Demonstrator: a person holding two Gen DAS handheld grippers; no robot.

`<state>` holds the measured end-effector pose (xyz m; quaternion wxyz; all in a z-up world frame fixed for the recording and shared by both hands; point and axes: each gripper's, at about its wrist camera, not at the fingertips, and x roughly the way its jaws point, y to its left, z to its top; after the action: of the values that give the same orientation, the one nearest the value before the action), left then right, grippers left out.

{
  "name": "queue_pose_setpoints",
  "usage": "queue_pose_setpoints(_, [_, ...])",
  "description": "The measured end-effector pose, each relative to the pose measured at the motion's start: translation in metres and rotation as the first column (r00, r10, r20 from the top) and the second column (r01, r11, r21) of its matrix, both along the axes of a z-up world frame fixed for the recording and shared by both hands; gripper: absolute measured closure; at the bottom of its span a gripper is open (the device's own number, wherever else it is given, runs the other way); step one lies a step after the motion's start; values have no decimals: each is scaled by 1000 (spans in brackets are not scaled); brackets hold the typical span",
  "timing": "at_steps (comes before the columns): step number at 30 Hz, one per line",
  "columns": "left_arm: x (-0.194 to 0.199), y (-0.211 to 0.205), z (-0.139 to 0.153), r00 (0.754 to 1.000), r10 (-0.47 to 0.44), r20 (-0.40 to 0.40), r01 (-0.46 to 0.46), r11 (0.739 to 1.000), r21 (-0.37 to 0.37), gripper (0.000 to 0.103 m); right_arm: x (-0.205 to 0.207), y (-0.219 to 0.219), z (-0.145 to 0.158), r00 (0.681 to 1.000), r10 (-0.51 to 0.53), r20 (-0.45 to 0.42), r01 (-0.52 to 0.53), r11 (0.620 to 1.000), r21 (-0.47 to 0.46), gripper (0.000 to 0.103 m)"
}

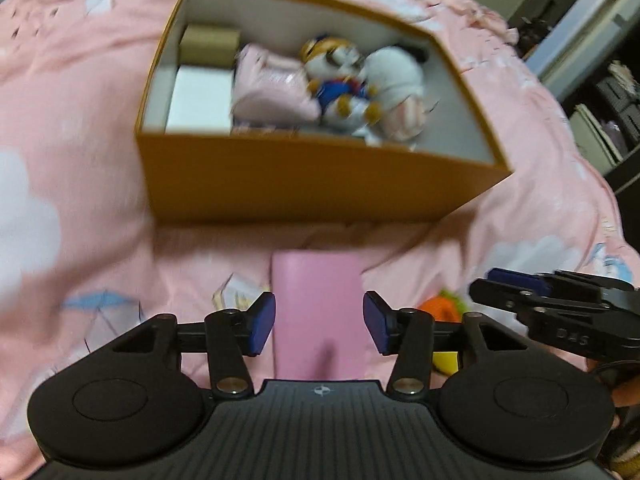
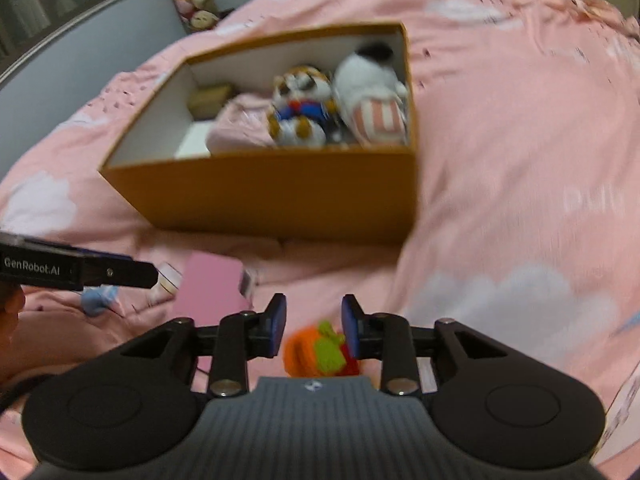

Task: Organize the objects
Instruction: 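Open both tools and withdraw them from the plushes, then grasp the pink case with the left tool while the right tool grasps the crocheted orange fruit, then lift the pink case and crocheted fruit and carry them toward the orange box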

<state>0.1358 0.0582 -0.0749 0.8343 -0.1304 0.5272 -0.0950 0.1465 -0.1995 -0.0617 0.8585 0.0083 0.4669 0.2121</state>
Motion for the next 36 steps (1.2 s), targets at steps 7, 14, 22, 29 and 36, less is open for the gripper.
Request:
queue_pose_setpoints(7, [0, 3, -29, 997, 72, -35, -74, 996, -51, 33, -4, -3, -22, 999, -18, -41, 18, 1000, -1, 52])
queue_pose_setpoints(14, [6, 2, -45, 992, 101, -74, -105, 993, -58, 32, -1, -4, -39, 996, -16, -83, 18, 1000, 14, 51])
queue_pose_setpoints(22, [15, -2, -59, 990, 98, -105, -106, 991, -75, 23, 3, 3, -48, 995, 15, -101, -14, 1000, 11, 50])
queue_pose_setpoints(29, [18, -3, -64, 990, 92, -108, -105, 988, -114, 30, 3, 7, -50, 994, 22, -106, -23, 1000, -1, 51])
queue_pose_setpoints(36, [15, -7, -54, 992, 101, -78, -109, 990, -95, 57, 3, 7, -51, 994, 21, -103, -21, 1000, -5, 51])
